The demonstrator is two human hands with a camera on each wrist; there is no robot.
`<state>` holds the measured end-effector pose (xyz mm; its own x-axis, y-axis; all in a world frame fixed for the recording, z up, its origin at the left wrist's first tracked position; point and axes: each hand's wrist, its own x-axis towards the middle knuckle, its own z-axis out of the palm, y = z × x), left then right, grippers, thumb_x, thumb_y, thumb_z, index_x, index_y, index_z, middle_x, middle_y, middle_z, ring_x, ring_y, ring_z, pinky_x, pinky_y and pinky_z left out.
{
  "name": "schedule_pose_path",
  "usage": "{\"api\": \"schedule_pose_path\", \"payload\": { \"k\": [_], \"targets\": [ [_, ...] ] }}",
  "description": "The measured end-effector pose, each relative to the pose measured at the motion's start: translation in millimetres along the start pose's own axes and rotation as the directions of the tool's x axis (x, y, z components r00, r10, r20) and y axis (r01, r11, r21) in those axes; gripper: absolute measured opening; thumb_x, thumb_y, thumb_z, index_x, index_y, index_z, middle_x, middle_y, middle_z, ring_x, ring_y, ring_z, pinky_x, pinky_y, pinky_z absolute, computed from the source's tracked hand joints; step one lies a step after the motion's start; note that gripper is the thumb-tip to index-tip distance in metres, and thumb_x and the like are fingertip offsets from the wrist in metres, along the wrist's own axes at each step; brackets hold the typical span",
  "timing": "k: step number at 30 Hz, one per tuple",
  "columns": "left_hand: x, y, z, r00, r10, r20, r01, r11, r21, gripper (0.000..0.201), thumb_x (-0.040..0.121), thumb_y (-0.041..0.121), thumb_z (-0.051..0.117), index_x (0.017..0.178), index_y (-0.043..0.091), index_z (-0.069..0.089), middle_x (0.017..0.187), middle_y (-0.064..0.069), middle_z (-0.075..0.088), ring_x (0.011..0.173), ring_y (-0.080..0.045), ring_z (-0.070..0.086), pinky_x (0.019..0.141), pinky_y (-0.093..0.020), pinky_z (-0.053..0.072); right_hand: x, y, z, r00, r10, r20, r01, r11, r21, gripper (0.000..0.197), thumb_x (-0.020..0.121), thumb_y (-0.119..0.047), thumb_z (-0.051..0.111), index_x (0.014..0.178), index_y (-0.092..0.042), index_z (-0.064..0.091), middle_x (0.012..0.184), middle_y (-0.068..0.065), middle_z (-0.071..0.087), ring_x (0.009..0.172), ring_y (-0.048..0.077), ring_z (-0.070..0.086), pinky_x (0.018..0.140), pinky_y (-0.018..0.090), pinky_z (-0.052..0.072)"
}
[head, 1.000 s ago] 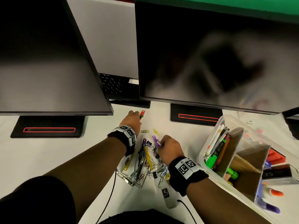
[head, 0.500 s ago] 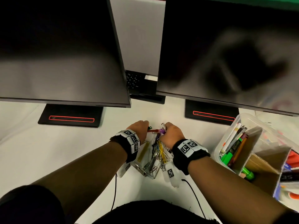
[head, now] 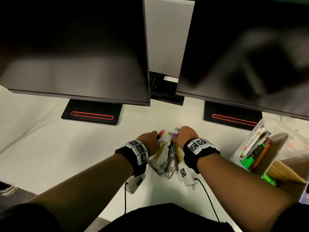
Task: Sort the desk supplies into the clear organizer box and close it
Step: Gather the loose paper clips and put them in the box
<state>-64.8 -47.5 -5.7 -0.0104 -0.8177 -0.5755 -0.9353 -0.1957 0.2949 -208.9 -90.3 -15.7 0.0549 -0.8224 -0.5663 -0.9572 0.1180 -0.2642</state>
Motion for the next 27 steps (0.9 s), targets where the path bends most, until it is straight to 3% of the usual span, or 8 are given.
{"api": "schedule_pose_path", "payload": {
  "k": [4,9,11,13,14,20,23,27],
  "targets": [
    [-3,-1,8,0.999,0.040,-0.017,-0.039,0.997,0.060,0.032,0.091,0.035,0.048,0.112,0.012,0.052,0.113,-0.009,0.063,0.105,-0.028,0.058,0.085,-0.033,0.045,-3,-4,5,1.000,0.018,-0.013,-0.017,0.999,0.033,0.038,0.089,-0.034,0.058,0.107,-0.001,0.060,0.114,0.016,0.063,0.103,0.030,0.061,0.074,0.029,0.044],
    [-1,-3,17,0.997,0.076,-0.006,-0.074,0.987,0.144,0.034,0.093,0.037,0.047,0.113,0.010,0.054,0.116,-0.011,0.062,0.108,-0.028,0.058,0.089,-0.034,0.046,-6,-4,4,0.999,0.050,-0.009,-0.048,0.985,0.165,0.027,0.089,-0.021,0.055,0.102,0.001,0.061,0.108,0.018,0.063,0.100,0.033,0.061,0.071,0.028,0.040],
    [2,-1,20,0.997,0.074,-0.018,-0.071,0.988,0.139,0.034,0.097,0.036,0.038,0.110,0.010,0.056,0.114,-0.012,0.064,0.105,-0.028,0.060,0.087,-0.034,0.046,-6,2,2,0.997,0.047,-0.053,-0.031,0.960,0.278,0.020,0.090,-0.023,0.053,0.083,-0.005,0.060,0.097,0.018,0.060,0.091,0.032,0.058,0.070,0.027,0.038],
    [5,0,22,0.996,0.081,-0.020,-0.077,0.986,0.150,0.037,0.099,0.035,0.034,0.110,0.009,0.057,0.114,-0.013,0.064,0.106,-0.029,0.060,0.087,-0.034,0.045,-9,11,-3,0.991,0.056,-0.119,-0.001,0.907,0.422,0.028,0.089,-0.022,0.053,0.062,-0.014,0.047,0.080,0.012,0.055,0.078,0.027,0.053,0.067,0.028,0.037],
    [6,0,22,0.996,0.085,-0.021,-0.081,0.984,0.161,0.037,0.099,0.035,0.033,0.110,0.009,0.057,0.115,-0.013,0.064,0.106,-0.028,0.060,0.087,-0.034,0.045,-12,14,-6,0.987,0.064,-0.148,0.016,0.876,0.482,0.031,0.089,-0.021,0.052,0.060,-0.015,0.043,0.073,0.008,0.053,0.075,0.026,0.050,0.066,0.028,0.036],
    [12,1,24,0.996,0.091,-0.025,-0.084,0.976,0.202,0.037,0.099,0.036,0.032,0.114,0.011,0.054,0.119,-0.012,0.062,0.109,-0.029,0.059,0.091,-0.037,0.046,-30,31,-12,0.986,0.031,-0.167,0.085,0.758,0.647,0.036,0.098,-0.021,0.041,0.062,-0.020,0.035,0.075,0.009,0.050,0.075,0.023,0.046,0.070,0.030,0.034],
    [12,4,21,0.995,0.078,-0.054,-0.068,0.983,0.173,0.037,0.098,0.038,0.034,0.114,0.011,0.052,0.118,-0.012,0.061,0.108,-0.030,0.059,0.091,-0.039,0.047,-37,34,-10,0.988,0.019,-0.152,0.087,0.746,0.660,0.032,0.100,-0.019,0.037,0.068,-0.016,0.041,0.077,0.008,0.052,0.066,0.021,0.047,0.062,0.028,0.036],
    [10,4,21,0.995,0.079,-0.060,-0.069,0.986,0.150,0.037,0.092,0.040,0.051,0.117,0.012,0.049,0.119,-0.010,0.060,0.109,-0.029,0.057,0.091,-0.038,0.046,-43,42,-11,0.995,0.073,-0.070,0.006,0.647,0.762,0.030,0.097,-0.012,0.039,0.067,-0.013,0.041,0.064,0.009,0.055,0.062,0.027,0.059,0.063,0.035,0.053]
  ]
}}
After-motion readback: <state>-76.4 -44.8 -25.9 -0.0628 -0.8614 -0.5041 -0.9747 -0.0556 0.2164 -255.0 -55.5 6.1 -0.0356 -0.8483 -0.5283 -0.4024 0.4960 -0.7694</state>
